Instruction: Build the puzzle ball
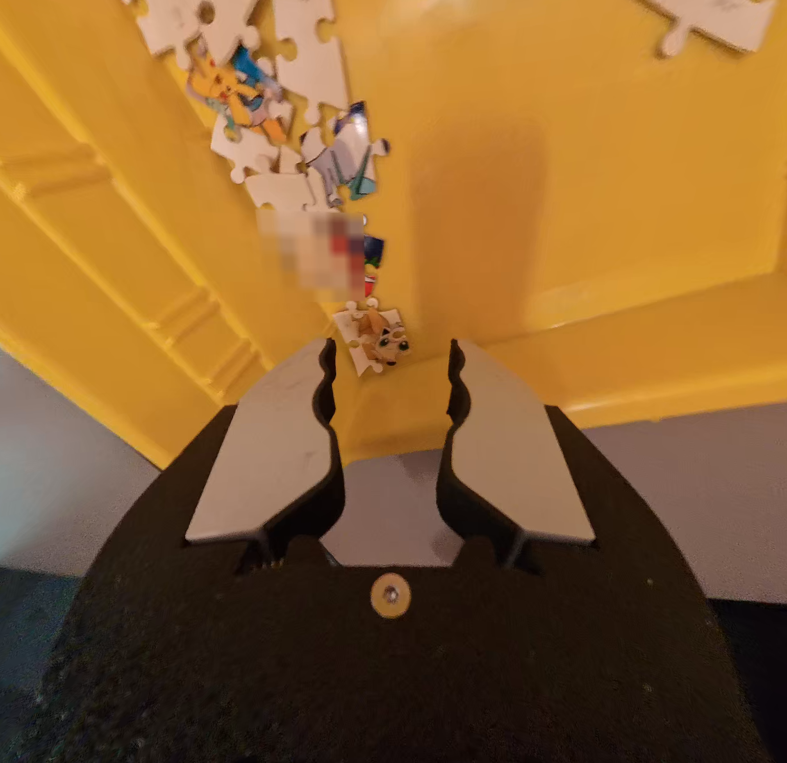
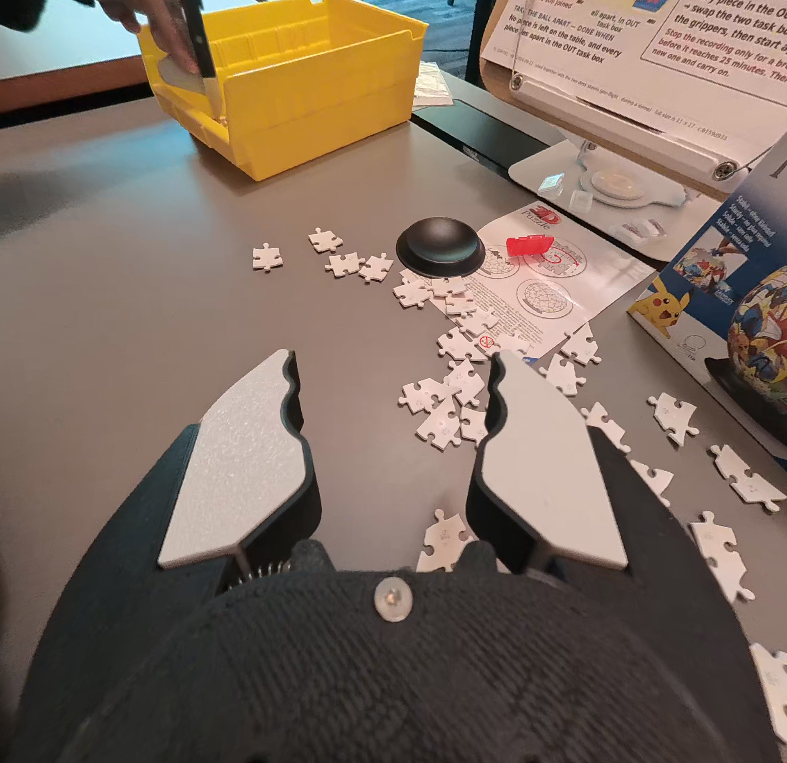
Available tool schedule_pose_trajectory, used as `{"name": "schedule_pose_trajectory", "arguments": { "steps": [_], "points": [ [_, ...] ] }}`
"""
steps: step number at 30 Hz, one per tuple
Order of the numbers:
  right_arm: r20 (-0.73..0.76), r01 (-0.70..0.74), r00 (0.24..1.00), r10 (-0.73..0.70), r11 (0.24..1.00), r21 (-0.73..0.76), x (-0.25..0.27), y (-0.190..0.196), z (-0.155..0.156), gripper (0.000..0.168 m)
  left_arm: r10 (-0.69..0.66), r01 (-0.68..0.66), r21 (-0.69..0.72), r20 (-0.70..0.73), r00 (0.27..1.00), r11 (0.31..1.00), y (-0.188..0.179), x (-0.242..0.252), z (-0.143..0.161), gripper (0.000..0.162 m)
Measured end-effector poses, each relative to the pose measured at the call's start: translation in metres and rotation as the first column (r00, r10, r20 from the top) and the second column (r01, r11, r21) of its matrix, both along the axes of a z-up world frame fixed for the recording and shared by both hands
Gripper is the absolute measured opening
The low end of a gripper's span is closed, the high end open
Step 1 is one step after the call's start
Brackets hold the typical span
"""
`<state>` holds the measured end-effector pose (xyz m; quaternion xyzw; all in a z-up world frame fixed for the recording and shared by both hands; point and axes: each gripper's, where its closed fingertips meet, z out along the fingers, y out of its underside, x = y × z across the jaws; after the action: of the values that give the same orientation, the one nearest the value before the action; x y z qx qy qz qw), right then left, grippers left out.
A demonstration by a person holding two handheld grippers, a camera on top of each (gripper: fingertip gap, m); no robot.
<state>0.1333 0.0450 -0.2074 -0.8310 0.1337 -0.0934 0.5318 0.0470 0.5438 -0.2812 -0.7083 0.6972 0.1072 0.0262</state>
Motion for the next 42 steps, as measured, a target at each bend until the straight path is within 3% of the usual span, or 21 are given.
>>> {"name": "schedule_pose_trajectory", "arguments": {
  "steps": [12,22,29,34,37,38,40,42],
  "points": [
    [0.041,-0.019,0.999,0.019,1.000,-0.001,-0.004,-0.017,-0.006,0.086,0.196,-0.194,0.030,-0.108,0.975,0.981,0.007,-0.009,-0.015,0.047],
    [0.060,-0.042,0.997,0.042,0.999,-0.017,-0.008,-0.030,-0.012,0.087,0.393,-0.394,-0.063,-0.026,0.919,0.917,0.013,-0.006,-0.026,0.048],
    [0.060,-0.053,0.997,0.053,0.999,-0.011,-0.009,-0.037,-0.015,0.086,0.445,-0.443,-0.062,0.037,0.895,0.895,0.014,-0.006,-0.026,0.045],
    [0.062,-0.060,0.996,0.061,0.998,-0.015,-0.008,-0.040,-0.017,0.086,0.413,-0.412,-0.030,0.082,0.907,0.911,0.015,0.000,-0.028,0.011],
    [0.060,-0.057,0.996,0.059,0.998,-0.020,-0.007,-0.043,-0.018,0.086,0.375,-0.373,-0.041,0.072,0.924,0.927,0.011,0.003,-0.029,0.000],
    [0.062,-0.052,0.997,0.054,0.998,-0.024,-0.006,-0.044,-0.019,0.086,0.364,-0.362,-0.047,0.076,0.928,0.931,0.010,0.004,-0.028,0.002],
    [0.067,-0.045,0.997,0.047,0.998,-0.033,-0.005,-0.047,-0.019,0.086,0.372,-0.365,-0.079,0.111,0.922,0.928,0.010,0.009,-0.022,0.026],
    [0.067,-0.041,0.997,0.043,0.999,-0.035,-0.005,-0.048,-0.020,0.086,0.399,-0.398,-0.038,0.137,0.907,0.917,0.021,0.008,-0.012,0.035]
  ]
}}
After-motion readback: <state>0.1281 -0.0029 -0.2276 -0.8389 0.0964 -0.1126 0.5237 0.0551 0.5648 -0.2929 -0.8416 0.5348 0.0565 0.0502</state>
